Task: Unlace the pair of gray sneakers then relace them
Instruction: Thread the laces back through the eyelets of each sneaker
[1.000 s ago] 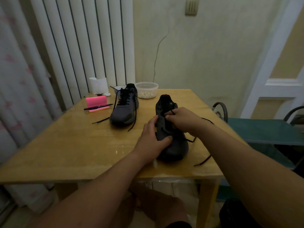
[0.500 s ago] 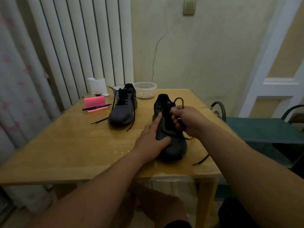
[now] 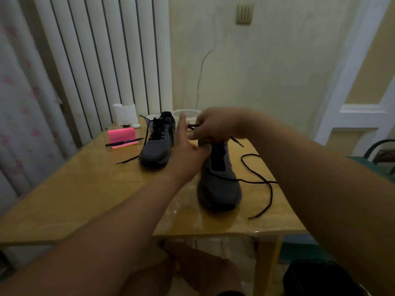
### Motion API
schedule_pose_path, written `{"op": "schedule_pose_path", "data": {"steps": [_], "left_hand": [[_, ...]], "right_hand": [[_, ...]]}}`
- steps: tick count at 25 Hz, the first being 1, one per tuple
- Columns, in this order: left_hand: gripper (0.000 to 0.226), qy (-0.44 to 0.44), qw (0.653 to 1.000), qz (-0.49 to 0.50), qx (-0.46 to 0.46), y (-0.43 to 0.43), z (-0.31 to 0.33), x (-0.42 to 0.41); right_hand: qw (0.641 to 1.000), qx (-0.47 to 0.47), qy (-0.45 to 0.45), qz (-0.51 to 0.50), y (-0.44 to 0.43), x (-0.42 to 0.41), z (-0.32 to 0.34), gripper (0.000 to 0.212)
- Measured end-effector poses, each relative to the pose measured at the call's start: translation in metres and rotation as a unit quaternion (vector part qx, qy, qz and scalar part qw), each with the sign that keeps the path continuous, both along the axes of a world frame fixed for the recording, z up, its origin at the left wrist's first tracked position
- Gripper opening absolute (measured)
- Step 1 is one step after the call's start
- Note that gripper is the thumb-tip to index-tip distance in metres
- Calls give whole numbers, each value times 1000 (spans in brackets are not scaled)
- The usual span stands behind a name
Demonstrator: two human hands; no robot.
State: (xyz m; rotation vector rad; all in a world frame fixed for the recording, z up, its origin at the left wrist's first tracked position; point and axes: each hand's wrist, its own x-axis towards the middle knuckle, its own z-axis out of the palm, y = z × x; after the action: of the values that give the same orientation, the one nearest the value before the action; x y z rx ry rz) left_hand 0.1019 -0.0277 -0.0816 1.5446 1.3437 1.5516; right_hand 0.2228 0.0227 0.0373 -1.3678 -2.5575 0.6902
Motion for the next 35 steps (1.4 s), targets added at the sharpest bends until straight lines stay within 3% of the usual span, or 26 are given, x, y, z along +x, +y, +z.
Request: {"op": "schedule_pose_path", "data": {"steps": [1,4,5,8,9,10,11,14,15,17,18,20,21,23,26,28,30,33,35], "left_hand": [[92,-36,999,-24,-9,5,14,-4],[31,-117,990,-37,-72,8,23,-20],[23,-180,976,-2,-120,8,15,-29],[20,-446,863,127,-202,10,-12,-61],[26,-480,839,160,-198,10,-18,-69],[31,-469,842,195,-182,10,-20,-74],[35,-407,866,236,-168,5,-19,-74],[38,-125,917,368,-87,-12,-19,-48],[34,-69,937,341,-43,-16,-18,-36],[28,68,978,194,23,-24,-20,-11],[26,180,975,121,40,-26,-22,-2],[29,401,912,43,76,-25,-31,9],[29,456,886,32,83,-22,-33,12],[18,443,892,40,78,-21,-32,14],[33,178,983,29,-31,-24,-22,-2],[47,99,991,60,-68,-31,-19,-17],[51,125,989,35,-72,-35,-12,-16],[50,100,994,-9,-50,-27,10,8],[79,220,972,81,24,-20,19,15]], "right_hand": [[1000,3,-8,14,-2,-7,10,37],[998,-32,57,-10,6,-1,18,32],[996,-33,79,-27,10,6,12,30],[980,107,104,-128,17,31,-27,28],[972,145,110,-149,14,43,-40,27],[973,143,110,-142,9,53,-52,24],[983,109,97,-112,2,64,-62,20],[999,11,-17,-26,-18,87,-83,11],[999,7,-48,-14,-21,89,-88,11],[997,32,-75,-7,-22,89,-94,10],[996,42,-74,-3,-21,88,-96,10],[998,51,-43,-6,-22,85,-96,12],[998,60,-7,-13,-24,84,-94,12],[995,72,74,-18,-28,84,-88,10],[995,33,94,-10,-27,94,-81,14],[994,33,95,-44,-23,103,-80,25],[989,66,108,-78,-19,98,-80,34],[991,91,81,-46,-23,65,-73,30],[992,114,33,-37,-23,48,-68,24]]}}
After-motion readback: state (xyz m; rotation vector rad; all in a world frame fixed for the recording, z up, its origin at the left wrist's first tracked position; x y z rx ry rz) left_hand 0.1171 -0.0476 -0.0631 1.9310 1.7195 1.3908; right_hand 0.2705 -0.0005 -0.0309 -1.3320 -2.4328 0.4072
